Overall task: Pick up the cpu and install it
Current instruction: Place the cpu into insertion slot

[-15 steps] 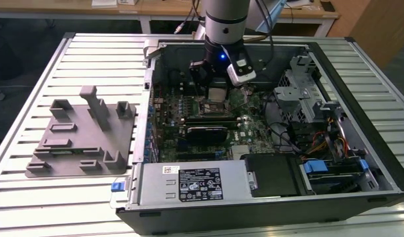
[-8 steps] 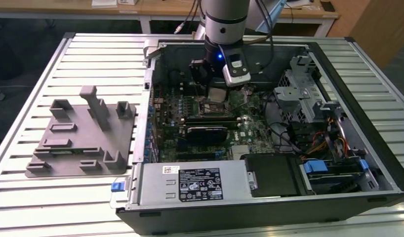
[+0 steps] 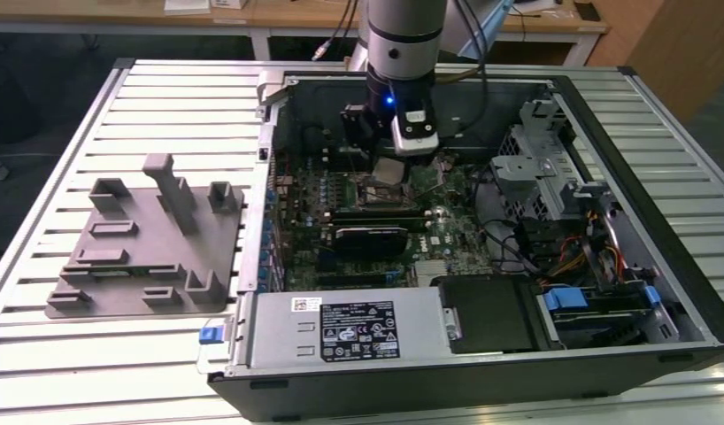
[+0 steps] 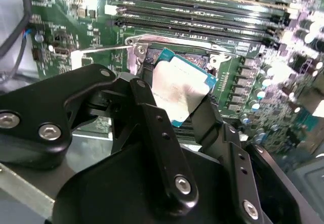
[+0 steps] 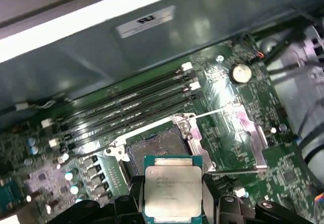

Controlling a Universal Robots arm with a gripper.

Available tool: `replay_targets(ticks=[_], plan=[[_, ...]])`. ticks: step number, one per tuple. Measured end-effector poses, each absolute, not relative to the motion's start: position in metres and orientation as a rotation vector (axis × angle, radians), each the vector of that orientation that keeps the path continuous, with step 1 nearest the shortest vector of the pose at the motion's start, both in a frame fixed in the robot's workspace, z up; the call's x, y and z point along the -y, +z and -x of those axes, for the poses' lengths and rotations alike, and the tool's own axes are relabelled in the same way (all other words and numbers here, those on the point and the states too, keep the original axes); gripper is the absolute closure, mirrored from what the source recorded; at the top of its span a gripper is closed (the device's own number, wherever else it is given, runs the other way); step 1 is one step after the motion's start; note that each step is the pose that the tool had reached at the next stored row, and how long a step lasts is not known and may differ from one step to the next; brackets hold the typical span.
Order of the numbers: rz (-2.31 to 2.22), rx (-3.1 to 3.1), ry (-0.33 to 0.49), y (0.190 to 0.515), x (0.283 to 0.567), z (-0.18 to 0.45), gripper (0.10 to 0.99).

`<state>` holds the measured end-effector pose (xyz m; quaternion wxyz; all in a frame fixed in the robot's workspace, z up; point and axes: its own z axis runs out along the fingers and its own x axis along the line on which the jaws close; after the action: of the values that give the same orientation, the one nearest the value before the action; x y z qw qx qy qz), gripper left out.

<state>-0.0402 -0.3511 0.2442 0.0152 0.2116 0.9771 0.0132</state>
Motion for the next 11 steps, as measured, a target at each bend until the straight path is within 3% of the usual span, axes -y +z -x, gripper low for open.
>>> replay_targets(ticks=[11], plan=[[-0.952,-2.959,0.036,0.2437,0.3511,0.0402,0.545]])
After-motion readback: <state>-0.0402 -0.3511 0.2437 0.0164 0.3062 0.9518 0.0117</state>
